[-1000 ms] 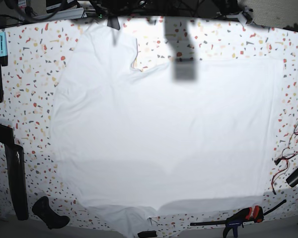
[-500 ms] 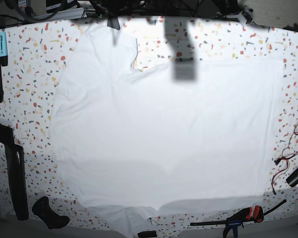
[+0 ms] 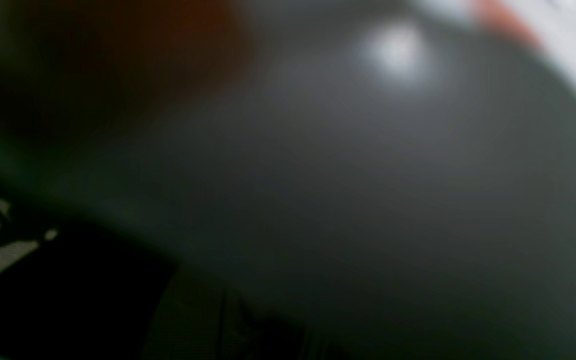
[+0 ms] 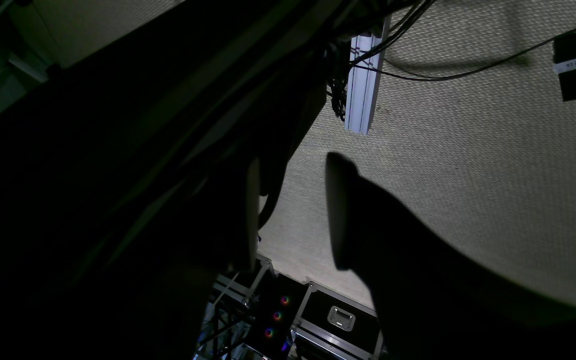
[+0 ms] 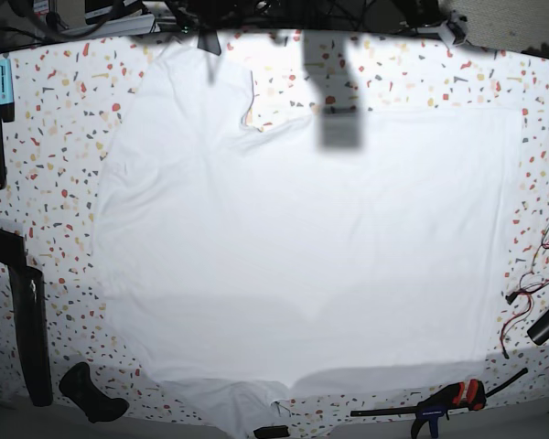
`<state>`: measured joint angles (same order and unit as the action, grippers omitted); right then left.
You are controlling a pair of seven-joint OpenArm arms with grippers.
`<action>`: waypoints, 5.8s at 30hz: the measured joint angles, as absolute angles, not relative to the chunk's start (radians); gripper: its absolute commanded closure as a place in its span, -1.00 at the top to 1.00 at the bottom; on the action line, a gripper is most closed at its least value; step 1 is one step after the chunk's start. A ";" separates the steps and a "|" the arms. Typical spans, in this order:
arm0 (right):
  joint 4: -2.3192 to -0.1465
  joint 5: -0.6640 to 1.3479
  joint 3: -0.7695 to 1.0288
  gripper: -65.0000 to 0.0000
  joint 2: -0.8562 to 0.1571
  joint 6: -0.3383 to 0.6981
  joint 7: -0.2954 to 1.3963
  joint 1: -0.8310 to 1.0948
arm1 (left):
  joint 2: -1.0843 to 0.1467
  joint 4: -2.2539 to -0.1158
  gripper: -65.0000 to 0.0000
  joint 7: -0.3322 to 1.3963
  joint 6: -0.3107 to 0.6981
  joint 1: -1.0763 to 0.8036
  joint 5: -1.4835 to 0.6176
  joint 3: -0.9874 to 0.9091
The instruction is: Fold the T-shirt properly
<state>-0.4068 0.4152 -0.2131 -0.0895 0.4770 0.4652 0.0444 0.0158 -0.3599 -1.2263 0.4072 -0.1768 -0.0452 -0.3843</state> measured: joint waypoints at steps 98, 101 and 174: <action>-0.390 0.414 -0.213 -0.31 -0.089 0.480 0.395 0.007 | -0.052 -0.664 0.18 -0.557 0.602 -0.544 0.190 -0.387; -0.387 0.400 -0.215 -0.31 -0.092 0.480 0.424 0.001 | -0.056 -0.664 0.18 -0.475 0.579 -0.543 0.186 -0.387; -0.420 0.133 -0.212 -0.31 -0.241 0.381 -0.078 0.204 | -0.072 -0.664 0.18 -0.209 0.685 -0.565 0.189 -0.387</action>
<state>-0.4198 0.1326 -0.2119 -0.2413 0.3805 -0.0784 0.2039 -0.0723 -0.6640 -0.2092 0.6853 -0.5652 0.1894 -0.3874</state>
